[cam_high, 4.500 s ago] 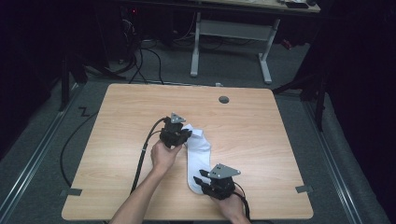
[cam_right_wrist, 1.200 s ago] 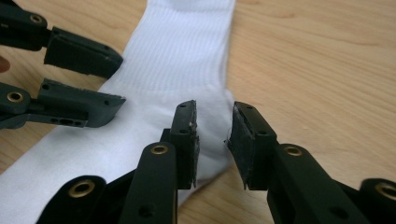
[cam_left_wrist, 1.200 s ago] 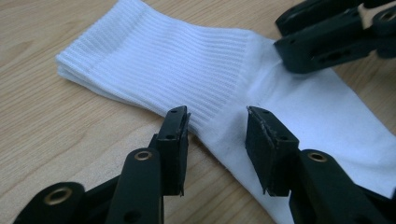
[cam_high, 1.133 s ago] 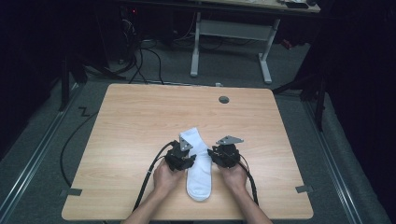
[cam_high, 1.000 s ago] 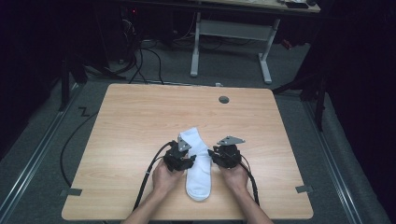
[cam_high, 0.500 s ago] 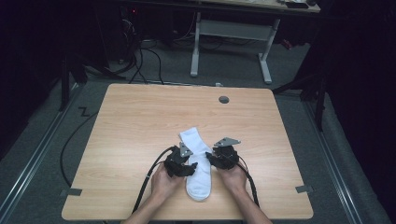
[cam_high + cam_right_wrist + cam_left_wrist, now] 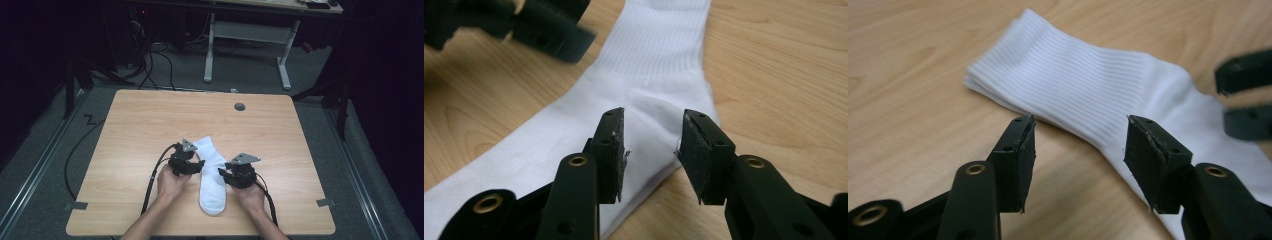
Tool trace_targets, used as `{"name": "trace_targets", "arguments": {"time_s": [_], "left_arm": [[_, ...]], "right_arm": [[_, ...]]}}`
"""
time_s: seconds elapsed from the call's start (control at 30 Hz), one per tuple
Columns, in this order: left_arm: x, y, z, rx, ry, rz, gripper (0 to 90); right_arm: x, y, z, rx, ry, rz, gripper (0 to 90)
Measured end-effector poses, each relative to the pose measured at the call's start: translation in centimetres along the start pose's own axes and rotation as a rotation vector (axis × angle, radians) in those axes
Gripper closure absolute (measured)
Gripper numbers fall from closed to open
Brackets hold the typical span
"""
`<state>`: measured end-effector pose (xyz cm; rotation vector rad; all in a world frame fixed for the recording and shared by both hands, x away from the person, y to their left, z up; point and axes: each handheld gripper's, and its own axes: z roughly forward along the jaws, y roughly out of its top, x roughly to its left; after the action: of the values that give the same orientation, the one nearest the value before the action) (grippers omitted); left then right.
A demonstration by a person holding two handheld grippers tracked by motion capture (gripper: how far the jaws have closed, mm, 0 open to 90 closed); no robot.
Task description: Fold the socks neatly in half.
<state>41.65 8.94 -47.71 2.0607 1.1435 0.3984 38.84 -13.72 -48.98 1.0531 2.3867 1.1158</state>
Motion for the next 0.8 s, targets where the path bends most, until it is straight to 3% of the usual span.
{"name": "trace_targets", "arguments": {"time_s": [0.1,0.17,0.27,0.43,0.63,0.8], "left_arm": [[1.0,1.1,0.1,0.006,0.018,-0.038,43.2],[1.5,1.4,0.1,-0.022,0.043,-0.053,43.9],[2.3,2.0,1.0,0.019,0.051,-0.064,42.6],[2.8,2.6,2.6,0.018,0.045,-0.115,41.1],[3.2,3.1,4.0,0.039,0.079,-0.123,40.8],[3.6,3.3,4.5,0.060,0.079,-0.111,40.1]], "right_arm": [[0.4,-0.4,0.3,0.007,0.008,-0.006,61.8],[0.5,-0.8,0.6,0.021,0.010,-0.017,61.6],[0.6,-1.0,0.6,0.020,0.013,-0.029,61.3],[1.1,-1.1,0.6,0.028,0.003,-0.071,61.0],[1.2,-1.2,0.6,0.016,-0.003,-0.077,61.0],[1.2,-1.2,0.5,0.024,0.002,-0.082,61.4]]}}
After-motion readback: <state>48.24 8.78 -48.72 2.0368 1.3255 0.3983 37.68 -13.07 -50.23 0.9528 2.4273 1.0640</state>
